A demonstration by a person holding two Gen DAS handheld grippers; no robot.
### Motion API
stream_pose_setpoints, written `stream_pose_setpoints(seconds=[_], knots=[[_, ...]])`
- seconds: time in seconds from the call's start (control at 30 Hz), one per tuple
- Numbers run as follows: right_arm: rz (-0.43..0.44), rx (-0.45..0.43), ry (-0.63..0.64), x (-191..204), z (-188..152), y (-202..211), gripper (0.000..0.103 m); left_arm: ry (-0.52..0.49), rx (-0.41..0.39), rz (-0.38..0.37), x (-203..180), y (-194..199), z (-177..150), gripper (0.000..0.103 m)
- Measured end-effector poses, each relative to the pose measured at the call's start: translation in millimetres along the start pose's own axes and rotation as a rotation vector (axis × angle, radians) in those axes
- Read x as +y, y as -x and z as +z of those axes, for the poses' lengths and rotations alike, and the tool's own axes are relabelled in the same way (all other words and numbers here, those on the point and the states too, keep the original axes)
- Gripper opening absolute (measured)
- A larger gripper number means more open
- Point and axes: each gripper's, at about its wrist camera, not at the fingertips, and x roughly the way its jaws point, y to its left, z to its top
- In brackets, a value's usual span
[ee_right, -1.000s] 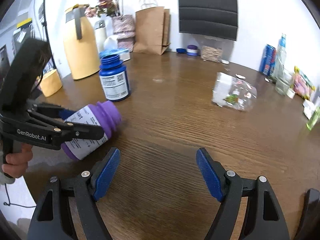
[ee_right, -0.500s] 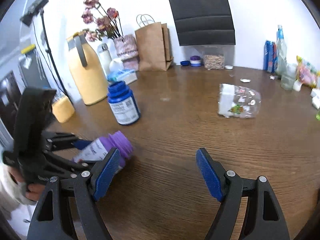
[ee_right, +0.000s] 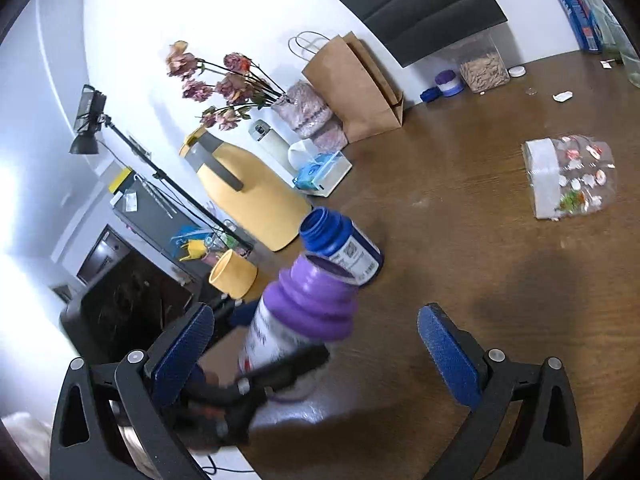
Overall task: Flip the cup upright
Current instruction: 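Hold the purple bottle cap-up in the left gripper while the right gripper regrasps it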
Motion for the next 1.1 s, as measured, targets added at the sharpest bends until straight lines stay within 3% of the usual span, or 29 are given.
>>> stream_pose_setpoints(seconds=[0.13,0.17,0.2,0.33,0.5,0.6,0.73,0.9,1.03,1.1], knots=[[0.066,0.114,-0.034,-4,11,-25,0.101,-0.049,-0.056,-0.027,-7,5,1,0.060],[0.101,0.142,-0.059,-8,13,-33,0.093,-0.066,-0.060,-0.030,-9,4,1,0.060],[0.108,0.162,-0.088,-15,13,-38,0.070,-0.081,-0.064,-0.023,-10,3,2,0.060],[0.114,0.175,-0.092,-24,13,-50,0.070,-0.080,-0.035,-0.016,-5,-8,4,0.060],[0.032,0.153,-0.038,-25,21,-51,0.069,-0.046,-0.002,-0.037,2,-21,9,0.061],[-0.159,0.091,0.086,-16,33,-42,0.069,-0.062,-0.010,-0.024,5,-23,16,0.069],[-0.372,-0.005,0.263,3,48,-31,0.070,-0.107,-0.030,0.090,14,-27,35,0.074],[-0.409,-0.077,0.287,6,73,-20,0.070,-0.146,-0.076,0.121,30,-35,65,0.089],[-0.465,-0.124,0.288,0,91,-15,0.070,-0.193,-0.104,0.084,38,-55,85,0.095],[-0.478,-0.128,0.284,-5,100,-16,0.070,-0.195,-0.098,0.110,45,-71,95,0.095]])
